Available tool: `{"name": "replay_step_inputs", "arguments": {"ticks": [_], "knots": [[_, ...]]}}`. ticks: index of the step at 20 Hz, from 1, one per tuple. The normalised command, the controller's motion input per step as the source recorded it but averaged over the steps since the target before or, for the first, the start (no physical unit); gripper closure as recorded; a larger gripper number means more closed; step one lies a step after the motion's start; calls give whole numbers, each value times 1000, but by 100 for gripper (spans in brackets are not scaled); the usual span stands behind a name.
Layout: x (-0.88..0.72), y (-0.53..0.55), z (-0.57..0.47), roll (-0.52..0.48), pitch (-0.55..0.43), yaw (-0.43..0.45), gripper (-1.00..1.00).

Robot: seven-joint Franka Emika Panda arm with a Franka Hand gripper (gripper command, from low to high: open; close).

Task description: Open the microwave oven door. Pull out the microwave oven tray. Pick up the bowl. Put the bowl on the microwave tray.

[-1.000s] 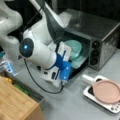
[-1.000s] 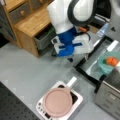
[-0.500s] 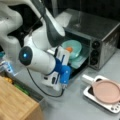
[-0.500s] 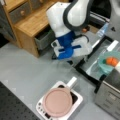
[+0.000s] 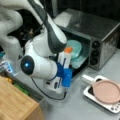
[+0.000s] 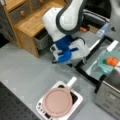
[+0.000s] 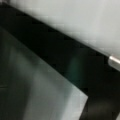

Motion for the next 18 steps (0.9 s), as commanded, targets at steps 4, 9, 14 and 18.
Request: {"name": "replay_step_inputs", "arguments": {"ticks": [4, 9, 14, 18], "knots": [[147, -48, -103, 333, 10, 28, -100], [69, -17, -75, 297, -1, 16, -100], [-54, 45, -64, 271, 2, -17, -100], [-180, 148, -35, 240, 5, -79, -100]]}}
